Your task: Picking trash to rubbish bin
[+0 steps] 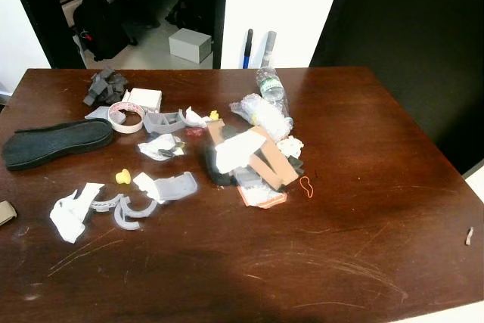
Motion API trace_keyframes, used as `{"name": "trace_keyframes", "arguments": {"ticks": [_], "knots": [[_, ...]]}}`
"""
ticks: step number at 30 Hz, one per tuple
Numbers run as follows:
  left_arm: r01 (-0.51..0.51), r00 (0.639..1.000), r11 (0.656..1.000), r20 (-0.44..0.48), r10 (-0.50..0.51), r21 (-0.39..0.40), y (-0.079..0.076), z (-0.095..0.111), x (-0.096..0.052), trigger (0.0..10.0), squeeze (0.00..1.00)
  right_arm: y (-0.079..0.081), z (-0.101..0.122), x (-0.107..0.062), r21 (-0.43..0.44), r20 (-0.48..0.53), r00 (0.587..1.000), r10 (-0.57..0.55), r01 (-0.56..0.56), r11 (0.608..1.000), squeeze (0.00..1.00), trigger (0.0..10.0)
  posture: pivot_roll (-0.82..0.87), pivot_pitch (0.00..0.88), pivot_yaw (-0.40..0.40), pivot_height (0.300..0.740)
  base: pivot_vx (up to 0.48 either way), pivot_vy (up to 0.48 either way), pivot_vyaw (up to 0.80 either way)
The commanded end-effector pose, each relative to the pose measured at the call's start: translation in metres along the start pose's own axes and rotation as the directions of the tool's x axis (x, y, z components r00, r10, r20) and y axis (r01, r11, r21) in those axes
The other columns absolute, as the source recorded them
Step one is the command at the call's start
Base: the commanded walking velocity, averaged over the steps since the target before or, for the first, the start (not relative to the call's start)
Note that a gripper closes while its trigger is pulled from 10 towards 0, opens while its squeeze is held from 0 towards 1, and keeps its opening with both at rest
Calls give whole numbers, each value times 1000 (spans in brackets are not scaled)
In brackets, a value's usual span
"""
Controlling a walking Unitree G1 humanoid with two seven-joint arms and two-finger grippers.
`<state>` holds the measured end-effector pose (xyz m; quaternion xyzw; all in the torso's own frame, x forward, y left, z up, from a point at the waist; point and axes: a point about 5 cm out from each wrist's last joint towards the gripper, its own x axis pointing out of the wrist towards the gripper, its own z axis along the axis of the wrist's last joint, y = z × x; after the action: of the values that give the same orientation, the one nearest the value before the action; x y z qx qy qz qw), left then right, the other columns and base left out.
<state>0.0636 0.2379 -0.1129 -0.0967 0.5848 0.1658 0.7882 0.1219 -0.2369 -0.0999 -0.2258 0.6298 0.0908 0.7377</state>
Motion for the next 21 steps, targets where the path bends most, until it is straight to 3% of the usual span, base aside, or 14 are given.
{"name": "trace_keyframes", "arguments": {"ticks": [1, 12, 21], "knots": [[0, 999, 1000, -38, 0, 5, -1, -11, -1, 10000, 0, 6, -9, 1, 5, -20, 1000, 19, -19, 1000, 0, 10000, 169, 115, -65, 740, -259, 0, 0], [-3, 999, 1000, -39, 3, 10, 1, -11, -1, 10000, 0, 7, -10, 1, 7, -15, 1000, 15, -15, 1000, 0, 10000, 172, 118, -58, 740, -255, 0, 0], [-12, 999, 1000, -38, 13, 7, 2, -11, -1, 10000, 0, 8, -2, 1, 26, 34, 999, 21, -22, 999, 0, 10000, 173, 116, -61, 740, 0, 0, 0]]}}
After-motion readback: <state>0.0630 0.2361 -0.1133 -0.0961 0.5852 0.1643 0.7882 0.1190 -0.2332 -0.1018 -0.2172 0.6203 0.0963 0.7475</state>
